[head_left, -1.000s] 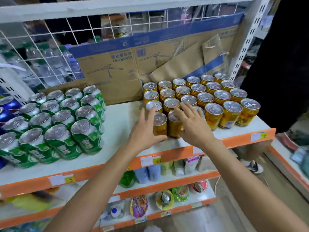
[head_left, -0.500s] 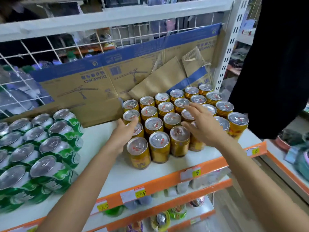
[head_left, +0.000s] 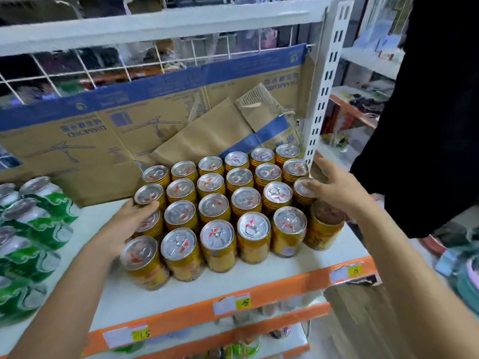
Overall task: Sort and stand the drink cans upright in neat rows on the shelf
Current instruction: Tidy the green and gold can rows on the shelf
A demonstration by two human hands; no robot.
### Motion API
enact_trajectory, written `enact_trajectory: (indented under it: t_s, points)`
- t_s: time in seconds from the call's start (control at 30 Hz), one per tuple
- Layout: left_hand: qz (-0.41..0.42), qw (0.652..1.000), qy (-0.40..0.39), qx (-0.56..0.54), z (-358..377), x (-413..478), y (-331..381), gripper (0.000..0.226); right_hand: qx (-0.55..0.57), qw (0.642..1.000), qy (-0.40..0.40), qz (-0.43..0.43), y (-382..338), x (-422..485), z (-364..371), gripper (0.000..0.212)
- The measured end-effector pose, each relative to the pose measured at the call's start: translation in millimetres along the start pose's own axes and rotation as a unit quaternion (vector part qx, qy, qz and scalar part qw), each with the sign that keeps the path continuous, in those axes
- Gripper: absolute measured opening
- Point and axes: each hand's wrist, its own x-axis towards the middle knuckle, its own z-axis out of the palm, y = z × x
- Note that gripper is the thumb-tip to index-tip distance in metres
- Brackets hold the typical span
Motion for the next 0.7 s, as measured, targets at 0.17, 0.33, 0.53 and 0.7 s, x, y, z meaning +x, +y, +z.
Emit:
enact_trajectory:
  t_s: [0.17,0.33,0.53,0.7]
  points:
    - [-0.003,0.999,-0.018,-0.031,1,-2,1,0.069,0.171,0.983,-0.051,0.042,22,-5,-1,0.068]
    - [0.000,0.999,-0.012,-0.038,6,-2,-2,0.055,0.302,0.944,-0.105,0.086,31,-6,17,0.034]
    - [-0.008,1.000,-0.007,-0.014,6,-1,1,0.067,0.322,0.935,-0.118,0.092,35,-2,19,0.026]
    - [-0.035,0.998,-0.024,-0.045,6,-10,9,0.063,0.317,0.933,-0.139,0.103,39,1,17,0.037]
